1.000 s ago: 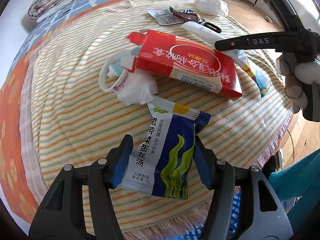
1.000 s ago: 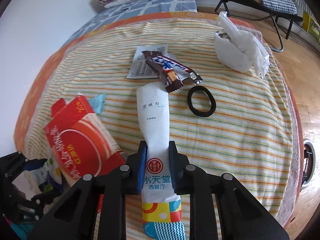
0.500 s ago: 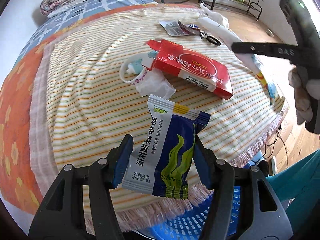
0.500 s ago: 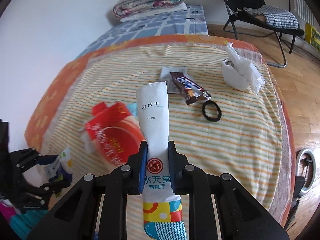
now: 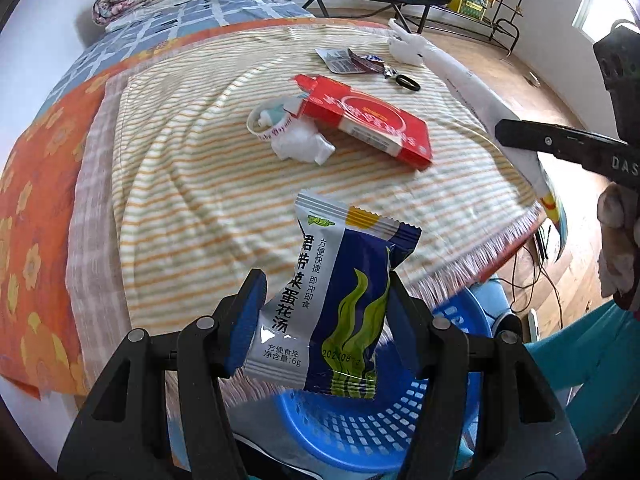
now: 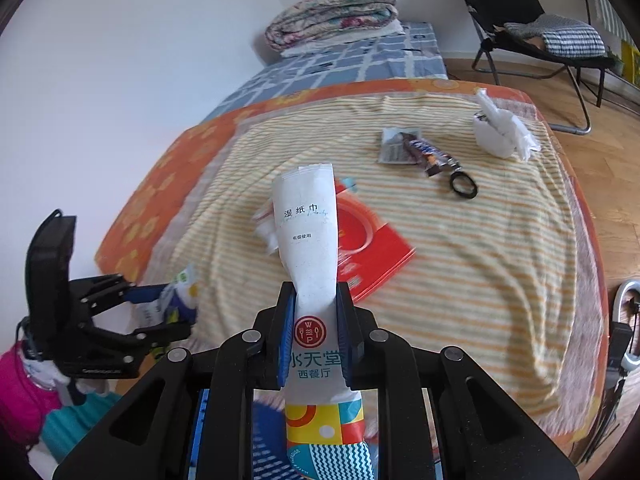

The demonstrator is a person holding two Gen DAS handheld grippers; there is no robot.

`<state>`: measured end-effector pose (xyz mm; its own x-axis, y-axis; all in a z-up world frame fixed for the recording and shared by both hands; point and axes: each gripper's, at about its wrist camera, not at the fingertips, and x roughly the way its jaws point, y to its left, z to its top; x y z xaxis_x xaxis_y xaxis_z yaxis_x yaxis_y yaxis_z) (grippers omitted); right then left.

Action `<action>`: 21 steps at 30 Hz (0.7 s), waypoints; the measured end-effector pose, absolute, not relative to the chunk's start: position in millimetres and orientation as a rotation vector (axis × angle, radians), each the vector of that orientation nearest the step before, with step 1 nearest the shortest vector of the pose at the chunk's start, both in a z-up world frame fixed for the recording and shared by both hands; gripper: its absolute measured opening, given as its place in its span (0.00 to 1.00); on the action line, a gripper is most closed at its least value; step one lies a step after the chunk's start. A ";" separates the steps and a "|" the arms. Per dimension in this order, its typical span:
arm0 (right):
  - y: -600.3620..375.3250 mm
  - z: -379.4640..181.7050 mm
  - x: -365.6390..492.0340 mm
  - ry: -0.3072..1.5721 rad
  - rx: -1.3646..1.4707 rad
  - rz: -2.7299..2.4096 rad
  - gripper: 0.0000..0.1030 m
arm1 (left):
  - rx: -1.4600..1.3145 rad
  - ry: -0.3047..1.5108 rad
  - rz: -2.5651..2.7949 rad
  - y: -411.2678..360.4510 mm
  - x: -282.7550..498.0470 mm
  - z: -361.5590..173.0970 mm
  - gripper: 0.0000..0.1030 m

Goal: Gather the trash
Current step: 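Carry both items over the blue basket and open both tools to drop them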

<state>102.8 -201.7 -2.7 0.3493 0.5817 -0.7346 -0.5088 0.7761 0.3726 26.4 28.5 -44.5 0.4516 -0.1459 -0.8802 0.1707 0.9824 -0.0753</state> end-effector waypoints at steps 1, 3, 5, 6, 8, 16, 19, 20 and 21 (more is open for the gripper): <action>-199.2 -2.4 95.9 0.985 0.086 0.717 0.17 | 0.023 1.086 -0.197 27.0 21.3 -45.4 0.59; -195.7 -3.3 84.4 0.983 0.090 0.731 0.17 | 0.026 1.088 -0.198 23.1 12.4 -47.5 0.59; -191.5 -5.6 72.7 0.988 0.098 0.747 0.17 | 0.034 1.088 -0.199 18.9 3.2 -49.7 0.59; -189.7 -6.7 68.5 0.988 0.100 0.752 0.17 | 0.038 1.087 -0.201 17.0 -1.0 -50.5 0.59; -186.7 -8.6 60.6 0.987 0.095 0.757 0.17 | 0.039 1.085 -0.204 13.8 -10.3 -52.8 0.59; -176.2 -19.8 37.6 0.989 0.088 0.763 0.17 | 0.049 1.082 -0.217 4.6 -35.2 -61.6 0.59; -173.4 -26.6 32.9 1.005 0.086 0.764 0.17 | 0.050 1.087 -0.218 3.9 -38.9 -65.5 0.59; -172.6 -28.8 31.8 1.009 0.086 0.763 0.17 | 0.046 1.091 -0.217 4.6 -39.9 -67.3 0.59; -171.8 -31.1 30.5 1.014 0.085 0.762 0.17 | 0.041 1.094 -0.215 5.0 -40.1 -68.7 0.59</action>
